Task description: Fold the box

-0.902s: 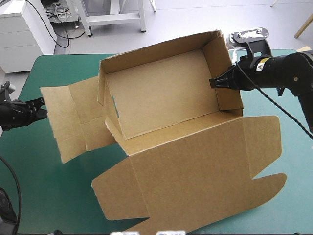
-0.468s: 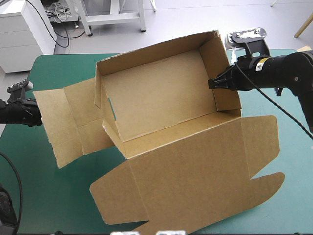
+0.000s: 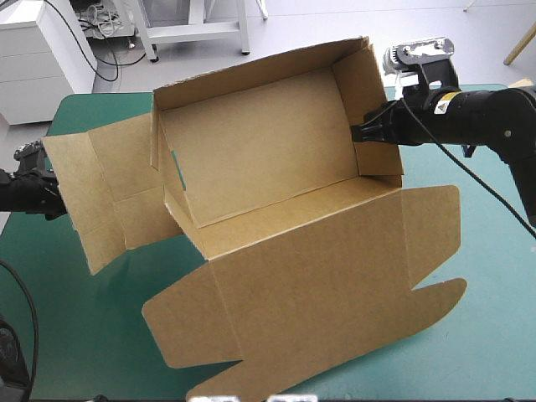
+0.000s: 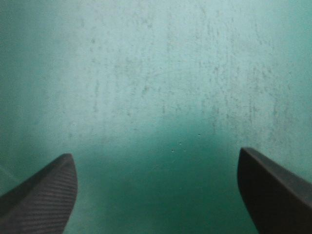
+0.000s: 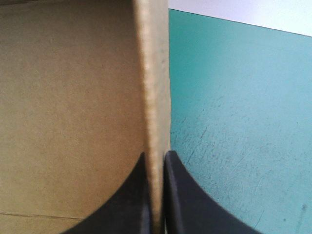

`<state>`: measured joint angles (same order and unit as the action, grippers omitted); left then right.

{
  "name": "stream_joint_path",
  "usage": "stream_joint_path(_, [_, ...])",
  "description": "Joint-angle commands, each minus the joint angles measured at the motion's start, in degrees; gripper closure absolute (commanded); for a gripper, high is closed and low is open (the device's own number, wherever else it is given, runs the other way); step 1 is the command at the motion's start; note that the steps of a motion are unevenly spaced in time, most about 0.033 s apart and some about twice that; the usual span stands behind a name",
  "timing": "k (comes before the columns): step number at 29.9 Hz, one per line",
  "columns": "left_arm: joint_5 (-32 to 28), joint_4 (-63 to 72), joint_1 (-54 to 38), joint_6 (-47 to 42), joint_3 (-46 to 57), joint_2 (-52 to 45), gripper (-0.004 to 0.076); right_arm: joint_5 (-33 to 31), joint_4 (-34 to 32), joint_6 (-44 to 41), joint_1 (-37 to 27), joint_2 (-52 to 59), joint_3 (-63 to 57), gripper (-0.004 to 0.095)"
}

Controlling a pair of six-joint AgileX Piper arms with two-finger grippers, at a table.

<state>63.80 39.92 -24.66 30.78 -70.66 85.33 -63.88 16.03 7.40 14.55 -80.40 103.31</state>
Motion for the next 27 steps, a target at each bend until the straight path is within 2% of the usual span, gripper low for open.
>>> stream_joint_path(1, [1.73,9.11,0.33,2.25,-1.30,-1.96,0.0090,5.51,2.48,-0.15,-0.44,1.03,1.82,0.0929])
stream_joint_path(5, [3.32,18.36,0.33,7.56,-1.16,-1.96,0.0090,6.02,5.54,-0.15,-0.44,-0.78,1.82,0.0929])
stream_joint_path(8, [4.50,24.04,0.33,10.78,0.09,-1.96,0.0090,9.00,7.34,-0.15,-0.44,-2.04,1.82,0.0929])
stream_joint_path(15, [9.72,38.79,0.59,17.12,2.89,-2.07,0.0105,11.35,6.94,-0.15,-1.26,-3.92,1.82,0.0929])
stream_joint_path(27, [9.72,44.66,6.14,20.67,2.68,-7.16,0.0106,11.96,-0.03,-0.65,-1.38,-7.18,1.82,0.0928])
